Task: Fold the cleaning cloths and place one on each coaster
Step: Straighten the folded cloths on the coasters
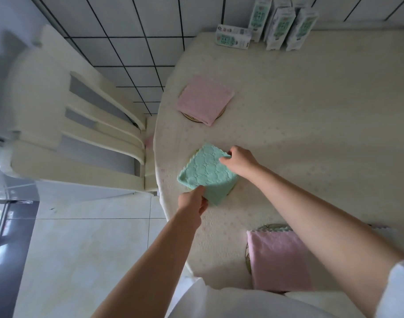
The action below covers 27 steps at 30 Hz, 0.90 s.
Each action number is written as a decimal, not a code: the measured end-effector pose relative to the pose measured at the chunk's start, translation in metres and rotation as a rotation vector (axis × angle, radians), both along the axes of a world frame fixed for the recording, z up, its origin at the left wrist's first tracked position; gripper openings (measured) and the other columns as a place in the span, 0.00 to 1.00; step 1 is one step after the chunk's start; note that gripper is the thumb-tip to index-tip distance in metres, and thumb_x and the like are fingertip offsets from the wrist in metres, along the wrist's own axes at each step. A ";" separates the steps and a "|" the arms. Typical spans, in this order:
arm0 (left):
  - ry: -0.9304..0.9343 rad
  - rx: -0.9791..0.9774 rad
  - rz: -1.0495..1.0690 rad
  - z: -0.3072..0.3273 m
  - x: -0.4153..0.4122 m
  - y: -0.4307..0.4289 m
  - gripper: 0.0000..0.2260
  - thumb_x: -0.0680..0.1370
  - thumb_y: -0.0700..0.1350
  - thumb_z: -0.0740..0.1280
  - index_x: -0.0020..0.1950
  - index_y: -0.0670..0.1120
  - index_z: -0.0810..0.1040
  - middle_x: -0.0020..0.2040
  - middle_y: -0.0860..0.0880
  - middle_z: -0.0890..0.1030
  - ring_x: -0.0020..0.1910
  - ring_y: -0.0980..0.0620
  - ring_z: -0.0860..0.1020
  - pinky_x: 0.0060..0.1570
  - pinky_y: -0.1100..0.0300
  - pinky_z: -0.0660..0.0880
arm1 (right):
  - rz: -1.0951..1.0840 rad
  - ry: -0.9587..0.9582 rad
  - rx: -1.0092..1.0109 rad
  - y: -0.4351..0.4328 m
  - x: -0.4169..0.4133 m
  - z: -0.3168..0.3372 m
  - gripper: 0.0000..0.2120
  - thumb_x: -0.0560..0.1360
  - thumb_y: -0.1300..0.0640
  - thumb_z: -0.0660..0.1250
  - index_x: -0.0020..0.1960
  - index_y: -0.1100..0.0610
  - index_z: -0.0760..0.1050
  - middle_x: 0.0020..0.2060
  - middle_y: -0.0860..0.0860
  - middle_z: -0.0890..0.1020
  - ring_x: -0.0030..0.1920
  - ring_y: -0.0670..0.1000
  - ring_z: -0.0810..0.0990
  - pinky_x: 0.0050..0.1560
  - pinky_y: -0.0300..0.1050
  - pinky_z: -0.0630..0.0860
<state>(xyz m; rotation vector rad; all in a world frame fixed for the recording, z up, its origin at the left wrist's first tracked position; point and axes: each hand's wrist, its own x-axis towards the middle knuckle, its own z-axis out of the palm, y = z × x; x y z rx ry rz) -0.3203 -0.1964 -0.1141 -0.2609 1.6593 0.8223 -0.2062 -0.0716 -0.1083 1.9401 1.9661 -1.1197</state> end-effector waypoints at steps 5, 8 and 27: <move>-0.027 0.061 -0.016 0.005 0.002 0.003 0.02 0.75 0.39 0.68 0.46 0.42 0.76 0.46 0.45 0.80 0.47 0.49 0.79 0.53 0.55 0.78 | -0.073 0.086 -0.138 0.005 0.002 0.005 0.18 0.72 0.43 0.66 0.36 0.55 0.65 0.30 0.49 0.68 0.31 0.50 0.68 0.30 0.43 0.61; 0.019 0.134 -0.007 0.003 -0.006 0.003 0.05 0.75 0.38 0.67 0.50 0.42 0.76 0.50 0.43 0.80 0.51 0.45 0.79 0.56 0.49 0.77 | -0.153 0.208 -0.173 0.000 0.007 0.006 0.17 0.72 0.48 0.67 0.34 0.54 0.63 0.30 0.48 0.66 0.31 0.50 0.65 0.33 0.44 0.60; 0.532 0.140 -0.418 -0.011 -0.049 0.022 0.11 0.75 0.43 0.70 0.56 0.43 0.78 0.49 0.48 0.80 0.47 0.49 0.77 0.44 0.58 0.73 | -0.360 0.274 0.027 -0.064 0.016 -0.014 0.07 0.73 0.57 0.67 0.48 0.59 0.74 0.39 0.50 0.78 0.41 0.53 0.77 0.40 0.43 0.71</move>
